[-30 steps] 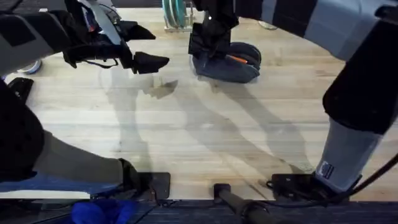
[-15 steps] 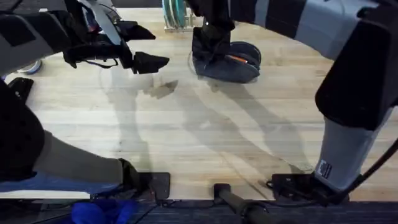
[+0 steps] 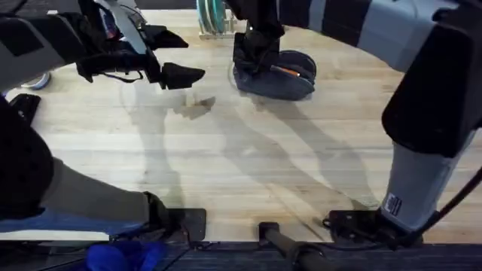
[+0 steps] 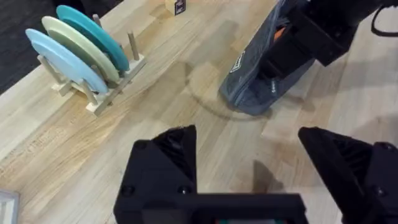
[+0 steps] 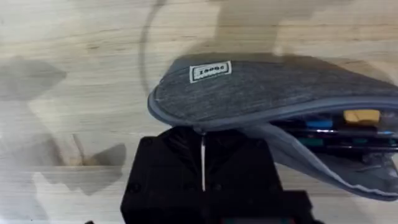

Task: Unzip the bag, pick up the pens from the table one at a time and place them inside, then zip the bag closed.

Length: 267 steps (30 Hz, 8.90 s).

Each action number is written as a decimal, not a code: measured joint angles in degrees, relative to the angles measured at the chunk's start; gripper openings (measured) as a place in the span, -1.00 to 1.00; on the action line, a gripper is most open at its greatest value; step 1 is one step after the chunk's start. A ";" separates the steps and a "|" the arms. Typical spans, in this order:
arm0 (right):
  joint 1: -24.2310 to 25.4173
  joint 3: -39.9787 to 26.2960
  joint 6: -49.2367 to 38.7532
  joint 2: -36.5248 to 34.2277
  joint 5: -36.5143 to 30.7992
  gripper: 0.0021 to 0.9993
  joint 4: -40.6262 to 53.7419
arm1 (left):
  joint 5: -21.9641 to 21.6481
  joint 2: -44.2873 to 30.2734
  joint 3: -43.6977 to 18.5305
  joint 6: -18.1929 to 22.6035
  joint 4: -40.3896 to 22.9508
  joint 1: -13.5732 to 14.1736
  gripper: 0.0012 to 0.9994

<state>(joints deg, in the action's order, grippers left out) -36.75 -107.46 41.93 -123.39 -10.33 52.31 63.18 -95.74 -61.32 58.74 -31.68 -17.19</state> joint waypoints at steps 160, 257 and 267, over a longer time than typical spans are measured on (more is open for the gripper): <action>-0.92 -13.97 -4.52 -0.11 0.72 -0.94 16.59 | 8.59 -17.57 0.00 -2.21 27.45 16.63 -0.91; 23.68 -12.08 -23.98 -0.11 14.62 -0.94 31.52 | 7.98 -17.57 0.02 -3.50 27.02 17.27 -0.92; 25.60 -10.10 -24.00 -0.11 13.20 -0.93 31.72 | 7.93 -17.57 0.02 -3.52 27.02 17.27 -0.92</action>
<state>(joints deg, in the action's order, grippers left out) -11.15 -117.56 17.93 -123.50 2.87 84.03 71.11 -113.32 -61.30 55.22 -4.67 0.08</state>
